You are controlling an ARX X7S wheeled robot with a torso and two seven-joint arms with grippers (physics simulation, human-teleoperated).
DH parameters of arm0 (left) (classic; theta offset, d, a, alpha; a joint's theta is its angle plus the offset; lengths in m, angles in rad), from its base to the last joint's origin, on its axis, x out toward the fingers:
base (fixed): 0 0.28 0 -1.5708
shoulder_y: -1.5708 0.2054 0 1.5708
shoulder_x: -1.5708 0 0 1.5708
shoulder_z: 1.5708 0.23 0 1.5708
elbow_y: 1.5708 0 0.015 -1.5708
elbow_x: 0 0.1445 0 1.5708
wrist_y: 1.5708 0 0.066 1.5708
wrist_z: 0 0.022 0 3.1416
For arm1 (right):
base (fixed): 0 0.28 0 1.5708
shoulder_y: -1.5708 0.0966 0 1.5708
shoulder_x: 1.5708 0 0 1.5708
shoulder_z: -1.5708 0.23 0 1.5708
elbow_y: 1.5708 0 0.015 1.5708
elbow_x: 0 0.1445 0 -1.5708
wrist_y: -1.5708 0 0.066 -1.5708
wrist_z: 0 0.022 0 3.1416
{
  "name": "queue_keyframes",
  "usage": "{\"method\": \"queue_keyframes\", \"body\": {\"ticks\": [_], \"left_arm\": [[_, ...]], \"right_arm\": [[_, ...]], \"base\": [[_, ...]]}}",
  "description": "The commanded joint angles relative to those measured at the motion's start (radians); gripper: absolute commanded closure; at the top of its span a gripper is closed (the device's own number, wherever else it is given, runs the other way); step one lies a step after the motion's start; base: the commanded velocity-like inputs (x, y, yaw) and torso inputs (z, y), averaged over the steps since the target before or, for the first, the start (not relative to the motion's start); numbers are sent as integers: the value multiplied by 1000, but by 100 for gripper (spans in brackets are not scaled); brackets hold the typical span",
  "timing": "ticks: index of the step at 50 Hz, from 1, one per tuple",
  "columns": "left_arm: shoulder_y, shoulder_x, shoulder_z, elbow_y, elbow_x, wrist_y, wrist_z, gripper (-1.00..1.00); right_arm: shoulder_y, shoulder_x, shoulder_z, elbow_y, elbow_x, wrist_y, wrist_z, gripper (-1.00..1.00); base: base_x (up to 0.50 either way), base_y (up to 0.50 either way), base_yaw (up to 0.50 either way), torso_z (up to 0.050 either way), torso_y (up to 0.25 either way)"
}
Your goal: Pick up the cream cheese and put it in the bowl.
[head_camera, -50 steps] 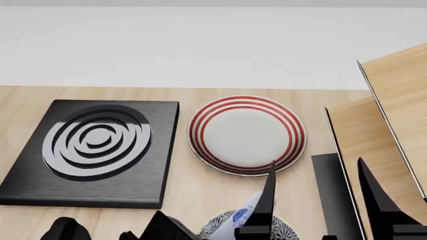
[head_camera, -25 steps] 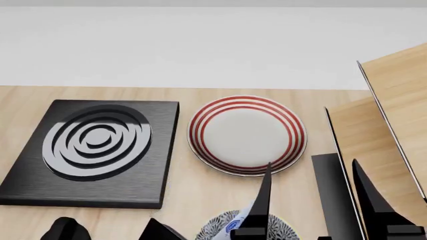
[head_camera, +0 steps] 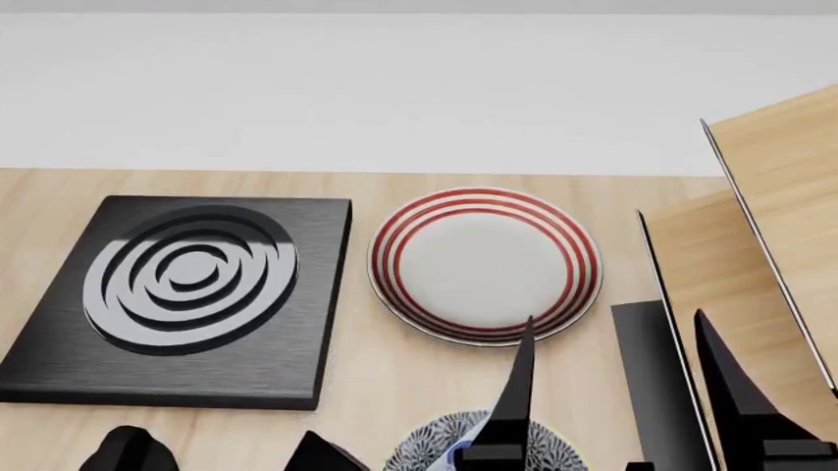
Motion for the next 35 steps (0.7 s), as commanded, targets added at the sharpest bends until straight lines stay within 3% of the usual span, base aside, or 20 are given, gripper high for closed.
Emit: {"method": "queue_keyframes", "body": {"ticks": [1, 35], "left_arm": [[-4, -3, 1, -7, 0, 18, -7, 100], [0, -16, 26, -59, 11, 55, 10, 100]], "right_arm": [[-3, 1, -4, 6, -2, -8, 0, -100], [-3, 5, -17, 16, -1, -17, 1, -100]], "base": [[0, 0, 0, 0, 0], [0, 0, 0, 0, 1]]}}
